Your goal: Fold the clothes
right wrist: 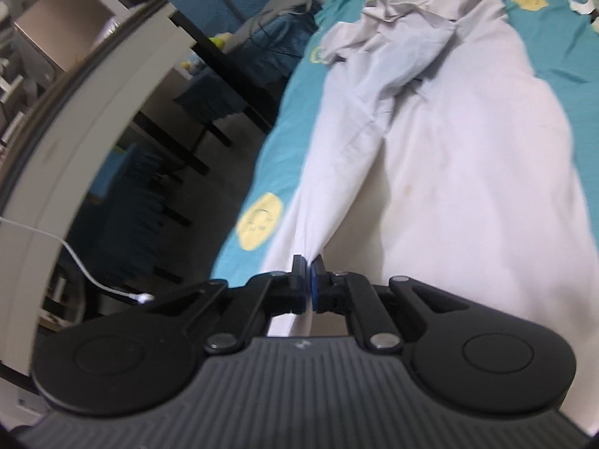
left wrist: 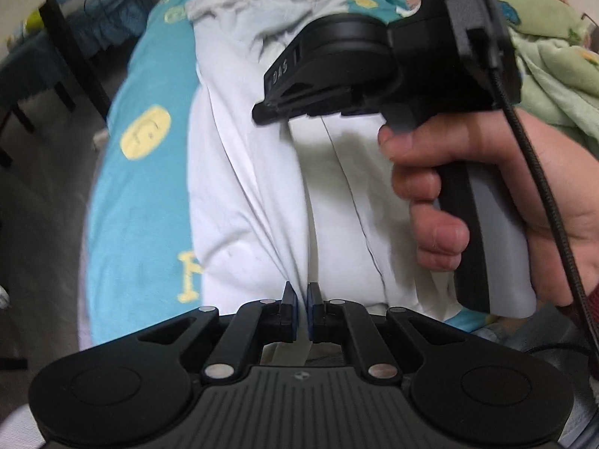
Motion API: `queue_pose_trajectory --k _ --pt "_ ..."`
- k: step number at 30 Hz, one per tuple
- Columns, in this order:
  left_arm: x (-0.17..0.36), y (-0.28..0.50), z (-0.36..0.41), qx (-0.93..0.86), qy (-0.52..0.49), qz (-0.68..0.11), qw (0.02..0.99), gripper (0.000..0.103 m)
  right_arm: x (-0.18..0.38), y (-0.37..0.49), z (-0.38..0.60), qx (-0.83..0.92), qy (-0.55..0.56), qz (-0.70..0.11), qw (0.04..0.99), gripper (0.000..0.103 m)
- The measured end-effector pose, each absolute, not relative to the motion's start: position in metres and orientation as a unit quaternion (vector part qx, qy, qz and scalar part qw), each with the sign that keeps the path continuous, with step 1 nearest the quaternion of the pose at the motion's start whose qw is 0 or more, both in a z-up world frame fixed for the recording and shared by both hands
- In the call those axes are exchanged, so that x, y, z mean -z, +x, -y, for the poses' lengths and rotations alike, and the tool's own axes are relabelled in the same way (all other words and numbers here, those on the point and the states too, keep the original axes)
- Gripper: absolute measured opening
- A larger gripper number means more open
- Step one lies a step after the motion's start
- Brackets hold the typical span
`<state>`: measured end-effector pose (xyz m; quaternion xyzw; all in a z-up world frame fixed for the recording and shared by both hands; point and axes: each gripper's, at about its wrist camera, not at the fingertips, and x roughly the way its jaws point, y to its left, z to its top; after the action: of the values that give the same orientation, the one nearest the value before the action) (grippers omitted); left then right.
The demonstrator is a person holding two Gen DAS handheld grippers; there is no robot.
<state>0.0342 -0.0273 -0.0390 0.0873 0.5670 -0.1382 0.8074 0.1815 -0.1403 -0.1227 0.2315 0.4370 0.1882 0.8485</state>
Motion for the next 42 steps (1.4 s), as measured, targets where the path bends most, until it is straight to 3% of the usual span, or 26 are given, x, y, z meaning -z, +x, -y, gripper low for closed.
queue_pose_trajectory --k 3,6,15,17,18,19,22,28,33,36,38,41,42 --pt "0.06 0.04 0.027 0.137 0.088 -0.58 0.798 0.008 0.136 0.186 0.142 -0.175 0.221 -0.451 0.847 0.005" --pt "0.069 0.037 0.024 0.147 0.072 -0.591 0.79 0.018 0.144 0.185 0.141 -0.171 0.206 -0.463 0.845 0.007" --pt "0.037 0.062 -0.032 0.147 -0.026 -0.515 0.844 0.064 0.102 0.142 0.186 -0.142 0.224 -0.437 0.859 0.012" --pt "0.044 0.078 -0.044 0.124 -0.049 -0.501 0.855 0.071 0.094 0.13 0.204 -0.121 0.228 -0.425 0.868 0.032" --pt "0.049 0.085 -0.048 0.107 -0.056 -0.495 0.86 0.073 0.093 0.124 0.214 -0.104 0.233 -0.418 0.872 0.053" --pt "0.057 0.093 -0.052 0.094 -0.062 -0.497 0.86 0.075 0.095 0.119 0.223 -0.085 0.237 -0.414 0.875 0.064" --pt "0.081 0.117 -0.066 0.096 -0.123 -0.546 0.823 0.075 0.107 0.11 0.241 -0.035 0.236 -0.429 0.872 0.064" --pt "0.099 0.12 -0.062 0.112 -0.108 -0.576 0.803 0.074 0.149 0.121 0.241 -0.003 0.242 -0.49 0.837 0.064" --pt "0.108 0.117 -0.056 0.139 -0.1 -0.598 0.783 0.071 0.149 0.116 0.227 -0.025 0.227 -0.507 0.831 0.064" --pt "0.113 0.115 -0.052 0.155 -0.095 -0.611 0.77 0.06 0.147 0.11 0.218 -0.051 0.225 -0.53 0.816 0.063" --pt "0.113 0.11 -0.051 0.166 -0.09 -0.63 0.753 0.044 0.147 0.104 0.21 -0.073 0.224 -0.551 0.8 0.063" --pt "0.117 0.102 -0.047 0.18 -0.087 -0.663 0.722 0.038 0.147 0.097 0.192 -0.115 0.197 -0.58 0.782 0.061" --pt "0.117 0.099 -0.044 0.182 -0.08 -0.667 0.718 0.031 0.145 0.095 0.183 -0.118 0.166 -0.584 0.786 0.055"
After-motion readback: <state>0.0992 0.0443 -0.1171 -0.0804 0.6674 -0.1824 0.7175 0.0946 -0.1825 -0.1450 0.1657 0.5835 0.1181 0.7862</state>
